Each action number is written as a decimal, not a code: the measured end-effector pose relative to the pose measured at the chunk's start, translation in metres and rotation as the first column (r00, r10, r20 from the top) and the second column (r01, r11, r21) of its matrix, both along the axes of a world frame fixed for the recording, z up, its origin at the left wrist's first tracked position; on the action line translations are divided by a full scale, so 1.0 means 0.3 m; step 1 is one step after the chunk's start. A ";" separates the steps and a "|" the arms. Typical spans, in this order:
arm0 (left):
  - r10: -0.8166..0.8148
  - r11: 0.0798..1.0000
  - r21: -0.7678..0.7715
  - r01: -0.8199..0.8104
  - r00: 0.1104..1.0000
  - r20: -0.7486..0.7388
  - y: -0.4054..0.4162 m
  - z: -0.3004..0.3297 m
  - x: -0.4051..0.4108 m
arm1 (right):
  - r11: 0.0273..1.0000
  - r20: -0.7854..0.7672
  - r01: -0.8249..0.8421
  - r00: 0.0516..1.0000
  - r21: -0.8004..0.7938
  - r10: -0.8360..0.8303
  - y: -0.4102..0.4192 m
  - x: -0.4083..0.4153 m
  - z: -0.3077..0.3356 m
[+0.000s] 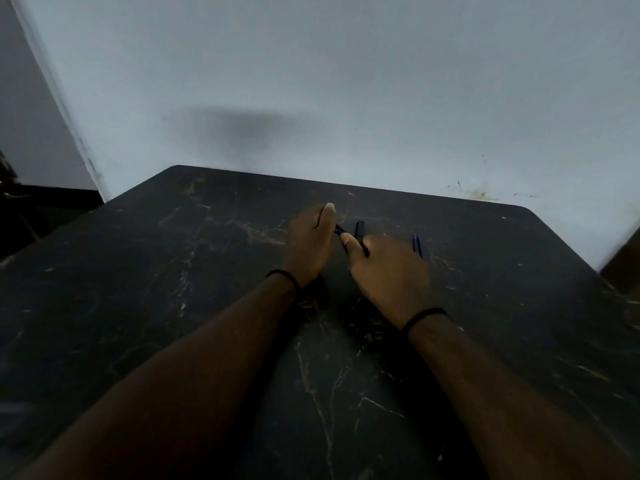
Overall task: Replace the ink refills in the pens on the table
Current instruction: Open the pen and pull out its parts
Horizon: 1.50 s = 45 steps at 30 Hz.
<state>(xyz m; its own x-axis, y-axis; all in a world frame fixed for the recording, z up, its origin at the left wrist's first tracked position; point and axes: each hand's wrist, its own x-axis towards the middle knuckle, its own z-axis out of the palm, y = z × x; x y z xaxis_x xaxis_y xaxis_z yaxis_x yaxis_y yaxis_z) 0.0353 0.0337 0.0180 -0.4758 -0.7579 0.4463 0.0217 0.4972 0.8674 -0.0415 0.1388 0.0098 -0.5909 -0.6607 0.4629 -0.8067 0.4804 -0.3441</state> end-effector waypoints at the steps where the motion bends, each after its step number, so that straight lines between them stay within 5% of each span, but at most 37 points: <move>1: 0.007 1.000 -0.005 -0.007 1.000 0.005 -0.003 0.001 0.004 | 1.000 -0.003 -0.003 1.000 -0.003 0.003 0.003 -0.001 -0.001; 6: 0.089 0.996 -0.014 -0.088 0.995 0.037 -0.035 -0.004 0.024 | 0.997 -0.018 -0.060 0.998 0.041 0.061 0.029 -0.024 -0.004; 10: 0.227 0.974 -0.050 -0.222 0.953 0.202 -0.108 -0.011 0.048 | 0.998 0.012 -0.035 0.999 0.048 0.035 0.052 -0.066 0.008; 15: 0.363 0.932 -0.183 -0.313 0.823 0.438 -0.162 -0.032 0.059 | 0.999 0.041 -0.043 0.998 0.005 0.043 0.051 -0.070 -0.004; 19: 0.468 0.882 -0.374 -0.287 0.627 0.623 -0.182 -0.050 0.060 | 0.997 0.053 -0.074 0.996 -0.013 0.075 0.045 -0.066 -0.011; 25: 0.506 0.862 -0.408 -0.300 0.542 0.671 -0.190 -0.064 0.046 | 0.998 0.054 -0.062 0.997 -0.009 0.063 0.051 -0.063 -0.008; 27: 0.536 0.843 -0.421 -0.334 0.570 0.623 -0.177 -0.060 0.047 | 0.997 0.061 -0.076 0.995 -0.008 0.076 0.053 -0.059 -0.003; 32: 0.384 0.911 -0.206 -0.357 0.917 0.109 -0.104 -0.014 0.045 | 0.994 0.150 -0.082 0.984 -0.075 0.093 0.047 -0.053 0.012; 34: 0.186 0.982 0.054 -0.183 0.981 -0.052 -0.065 0.002 0.031 | 0.984 0.158 -0.079 0.982 -0.159 0.105 0.047 -0.044 0.016; 37: -0.111 0.913 0.361 0.191 0.967 -0.231 -0.019 0.017 0.031 | 0.944 0.213 -0.122 0.958 -0.307 0.194 0.053 -0.033 0.024; 40: -0.339 0.821 0.382 0.425 0.900 -0.273 -0.011 0.018 0.037 | 0.899 0.429 -0.169 0.833 -0.405 0.350 0.052 -0.020 0.027; 45: -0.528 0.654 0.437 0.617 0.787 -0.320 -0.023 0.009 0.045 | 0.831 0.787 -0.215 0.268 -0.514 0.556 0.056 -0.022 0.029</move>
<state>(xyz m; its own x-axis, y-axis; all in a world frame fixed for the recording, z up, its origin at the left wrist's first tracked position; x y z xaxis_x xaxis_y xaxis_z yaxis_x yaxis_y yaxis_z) 0.0488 0.0268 0.0206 -0.8514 -0.4865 0.1960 0.3052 -0.1557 0.9395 -0.0482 0.1556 0.0185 -0.4509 -0.8920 0.0326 0.0039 -0.0384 -0.9993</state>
